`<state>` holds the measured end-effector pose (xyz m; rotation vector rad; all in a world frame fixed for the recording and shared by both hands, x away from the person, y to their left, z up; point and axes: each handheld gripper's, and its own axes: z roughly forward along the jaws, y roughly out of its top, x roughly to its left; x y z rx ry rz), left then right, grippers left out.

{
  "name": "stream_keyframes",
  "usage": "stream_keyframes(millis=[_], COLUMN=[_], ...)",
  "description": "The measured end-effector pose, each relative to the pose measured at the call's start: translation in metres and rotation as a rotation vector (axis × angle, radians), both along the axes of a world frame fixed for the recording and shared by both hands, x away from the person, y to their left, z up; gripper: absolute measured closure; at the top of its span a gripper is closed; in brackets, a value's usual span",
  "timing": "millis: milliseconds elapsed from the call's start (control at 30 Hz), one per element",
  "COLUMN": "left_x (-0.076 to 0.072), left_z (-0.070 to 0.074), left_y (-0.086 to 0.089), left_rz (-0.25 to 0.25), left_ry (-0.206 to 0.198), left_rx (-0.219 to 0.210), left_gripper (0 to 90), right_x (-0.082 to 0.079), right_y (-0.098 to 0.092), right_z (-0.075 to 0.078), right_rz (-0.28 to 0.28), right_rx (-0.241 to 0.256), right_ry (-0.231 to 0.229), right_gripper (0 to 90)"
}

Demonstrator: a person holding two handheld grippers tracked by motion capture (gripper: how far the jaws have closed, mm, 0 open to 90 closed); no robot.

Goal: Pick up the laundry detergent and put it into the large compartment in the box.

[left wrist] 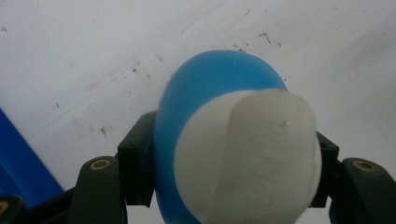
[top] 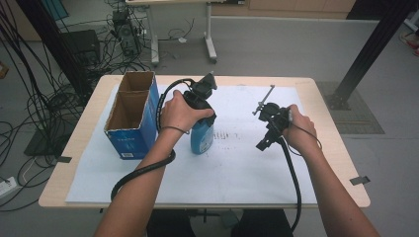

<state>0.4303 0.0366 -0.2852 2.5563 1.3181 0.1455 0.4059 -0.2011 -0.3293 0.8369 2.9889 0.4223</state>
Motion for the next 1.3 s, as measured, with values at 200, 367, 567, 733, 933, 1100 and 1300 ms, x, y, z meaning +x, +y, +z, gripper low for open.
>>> stream_keyframes(millis=[200, 367, 567, 733, 933, 1100, 1300], left_x=[0.0002, -0.0002, -0.0005, -0.0006, -0.0002, -0.0002, -0.0001], left_z=[0.0001, 0.0001, 0.0001, 0.0001, 0.0002, 0.0003, 0.0003], left_y=[0.0002, 0.0004, 0.0, 0.0001, -0.0001, -0.0001, -0.0003], left_rz=[-0.002, -0.002, 0.0, 0.001, 0.004, 0.004, 0.006], left_ry=[0.001, 0.002, 0.001, 0.001, 0.005, 0.006, 0.007], left_rx=[0.0, 0.0, 0.001, 0.002, 0.002, 0.003, 0.004], left_gripper=[37.1, 37.1, 37.1, 37.1, 37.1, 37.1, 37.1], right_x=[0.0002, -0.0002, -0.0002, -0.0006, -0.0001, 0.0, 0.0], right_y=[-0.0003, 0.0, 0.0003, 0.0003, 0.0002, -0.0003, -0.0004], right_z=[0.0, 0.0003, 0.0004, 0.0005, 0.0006, 0.0004, 0.0005], right_rz=[0.003, -0.002, 0.001, -0.004, 0.006, 0.002, 0.002], right_rx=[0.0, 0.003, 0.007, 0.004, 0.006, 0.007, 0.009], right_ry=[-0.001, 0.001, -0.003, 0.001, -0.006, -0.001, -0.001], right_gripper=[6.7, 6.7, 6.7, 6.7, 6.7, 6.7, 6.7])
